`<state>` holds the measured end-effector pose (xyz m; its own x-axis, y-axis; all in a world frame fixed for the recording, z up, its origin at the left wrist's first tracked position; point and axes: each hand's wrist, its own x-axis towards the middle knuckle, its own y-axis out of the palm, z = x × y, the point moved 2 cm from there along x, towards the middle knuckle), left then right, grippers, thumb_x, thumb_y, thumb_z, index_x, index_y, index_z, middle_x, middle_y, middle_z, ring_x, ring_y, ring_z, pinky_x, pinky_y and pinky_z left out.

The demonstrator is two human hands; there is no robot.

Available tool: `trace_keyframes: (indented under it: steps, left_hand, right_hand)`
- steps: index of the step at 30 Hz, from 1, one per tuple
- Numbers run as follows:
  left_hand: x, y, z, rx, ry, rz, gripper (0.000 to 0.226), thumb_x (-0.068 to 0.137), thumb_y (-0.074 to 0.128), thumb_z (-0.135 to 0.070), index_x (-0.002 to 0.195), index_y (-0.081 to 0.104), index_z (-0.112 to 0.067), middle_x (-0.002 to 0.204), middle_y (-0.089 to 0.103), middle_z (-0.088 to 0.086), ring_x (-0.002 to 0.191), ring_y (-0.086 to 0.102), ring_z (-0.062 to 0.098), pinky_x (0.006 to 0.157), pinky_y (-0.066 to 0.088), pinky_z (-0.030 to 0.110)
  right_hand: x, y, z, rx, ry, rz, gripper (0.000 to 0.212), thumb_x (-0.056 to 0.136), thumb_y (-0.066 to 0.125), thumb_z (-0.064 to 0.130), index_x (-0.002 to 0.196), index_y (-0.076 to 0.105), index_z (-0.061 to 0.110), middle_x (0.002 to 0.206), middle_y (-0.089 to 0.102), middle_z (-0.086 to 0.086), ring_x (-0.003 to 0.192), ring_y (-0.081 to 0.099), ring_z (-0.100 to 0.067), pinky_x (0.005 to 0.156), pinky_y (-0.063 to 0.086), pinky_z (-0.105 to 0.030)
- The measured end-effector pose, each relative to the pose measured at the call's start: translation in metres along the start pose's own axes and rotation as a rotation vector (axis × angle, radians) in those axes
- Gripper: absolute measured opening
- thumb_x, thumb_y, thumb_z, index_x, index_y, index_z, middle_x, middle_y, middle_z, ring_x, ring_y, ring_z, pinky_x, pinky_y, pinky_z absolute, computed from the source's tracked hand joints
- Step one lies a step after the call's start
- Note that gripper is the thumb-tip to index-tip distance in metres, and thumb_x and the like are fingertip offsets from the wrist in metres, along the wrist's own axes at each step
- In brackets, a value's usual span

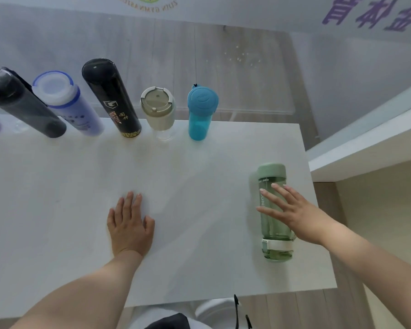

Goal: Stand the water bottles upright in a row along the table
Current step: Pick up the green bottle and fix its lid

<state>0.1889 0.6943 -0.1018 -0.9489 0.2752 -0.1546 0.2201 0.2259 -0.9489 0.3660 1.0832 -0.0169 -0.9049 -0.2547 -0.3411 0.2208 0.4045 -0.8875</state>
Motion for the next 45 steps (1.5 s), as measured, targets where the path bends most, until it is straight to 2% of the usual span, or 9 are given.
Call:
trace_keyframes:
  steps: [4, 7, 12, 20, 26, 30, 36, 42, 45]
  left_hand:
    - [0.0, -0.001, -0.001, -0.002, 0.0, 0.011, 0.067, 0.082, 0.031, -0.04, 0.145, 0.035, -0.019, 0.154, 0.033, 0.005, 0.144, 0.023, 0.026, 0.117, 0.001, 0.039]
    - [-0.001, 0.0, 0.001, 0.0, 0.008, 0.03, 0.071, 0.081, 0.031, -0.047, 0.147, 0.033, -0.02, 0.156, 0.031, 0.004, 0.145, 0.02, 0.025, 0.117, -0.001, 0.039]
    - [-0.001, -0.004, 0.004, -0.065, 0.02, 0.055, 0.079, 0.078, 0.028, -0.058, 0.15, 0.028, -0.024, 0.159, 0.023, -0.001, 0.147, 0.012, 0.021, 0.117, -0.005, 0.036]
    - [-0.009, -0.015, -0.026, -0.313, 0.082, 0.073, 0.082, 0.075, 0.03, -0.062, 0.141, 0.044, -0.015, 0.151, 0.039, 0.006, 0.143, 0.026, 0.027, 0.116, 0.012, 0.035]
    - [-0.049, -0.049, -0.113, -0.762, 0.306, 0.496, 0.066, 0.076, 0.054, -0.065, 0.135, 0.038, -0.041, 0.148, 0.036, -0.016, 0.133, 0.037, 0.0, 0.113, 0.031, 0.028]
    - [-0.063, -0.066, -0.156, -0.945, 0.311, 0.538, 0.08, 0.072, 0.074, -0.049, 0.139, 0.032, -0.036, 0.136, 0.048, -0.012, 0.119, 0.054, 0.003, 0.103, 0.045, 0.031]
    - [-0.058, -0.099, -0.193, -0.804, 0.382, 0.282, 0.069, 0.066, 0.078, -0.043, 0.124, 0.041, -0.042, 0.118, 0.05, -0.015, 0.108, 0.053, -0.001, 0.093, 0.047, 0.024]
    - [-0.043, -0.146, -0.217, -0.491, 0.618, 0.328, 0.073, 0.067, 0.079, -0.046, 0.128, 0.039, -0.045, 0.122, 0.049, -0.023, 0.107, 0.053, 0.001, 0.092, 0.051, 0.028]
    - [-0.04, -0.164, -0.232, -0.384, 0.718, 0.391, 0.078, 0.069, 0.08, -0.045, 0.133, 0.035, -0.045, 0.129, 0.05, -0.02, 0.112, 0.05, 0.003, 0.094, 0.049, 0.024]
  right_hand:
    - [0.01, 0.002, 0.012, 0.099, 0.078, 0.068, 0.109, 0.045, 0.079, 0.001, 0.143, 0.039, 0.029, 0.154, 0.025, -0.015, 0.139, 0.021, -0.044, 0.108, 0.016, -0.056]
    - [0.018, -0.002, 0.024, 0.212, 0.181, 0.066, 0.115, 0.037, 0.09, 0.016, 0.139, 0.039, 0.029, 0.152, 0.027, -0.013, 0.136, 0.024, -0.044, 0.11, 0.011, -0.055]
    - [0.025, -0.014, 0.039, 0.434, 0.339, 0.005, 0.111, 0.039, 0.093, 0.028, 0.137, 0.039, 0.031, 0.151, 0.027, -0.011, 0.135, 0.023, -0.042, 0.107, 0.032, -0.061]
    - [0.027, -0.031, 0.066, 0.703, 0.58, -0.129, 0.098, 0.058, 0.085, 0.03, 0.14, 0.031, 0.035, 0.156, 0.028, -0.011, 0.138, 0.018, -0.041, 0.109, 0.033, -0.056]
    - [0.028, -0.05, 0.08, 0.919, 0.702, -0.226, 0.094, 0.067, 0.078, 0.048, 0.147, 0.032, 0.031, 0.159, 0.016, -0.006, 0.141, 0.01, -0.038, 0.114, 0.025, -0.049]
    - [0.028, -0.063, 0.087, 1.097, 0.843, -0.326, 0.096, 0.069, 0.08, 0.043, 0.148, 0.027, 0.03, 0.159, 0.012, -0.005, 0.143, 0.006, -0.03, 0.114, 0.024, -0.048]
    - [0.017, -0.073, 0.088, 1.34, 0.933, -0.386, 0.099, 0.07, 0.08, 0.046, 0.148, 0.022, 0.025, 0.157, 0.016, -0.002, 0.143, 0.011, -0.024, 0.115, 0.023, -0.043]
    - [-0.012, -0.073, 0.072, 1.556, 0.849, -0.382, 0.066, 0.082, 0.069, 0.024, 0.137, 0.035, 0.039, 0.132, 0.04, 0.013, 0.123, 0.044, -0.014, 0.101, 0.042, -0.034]
    - [-0.021, -0.066, 0.064, 1.539, 0.793, -0.332, 0.057, 0.087, 0.067, 0.022, 0.133, 0.038, 0.038, 0.132, 0.045, 0.013, 0.126, 0.044, -0.012, 0.097, 0.043, -0.028]
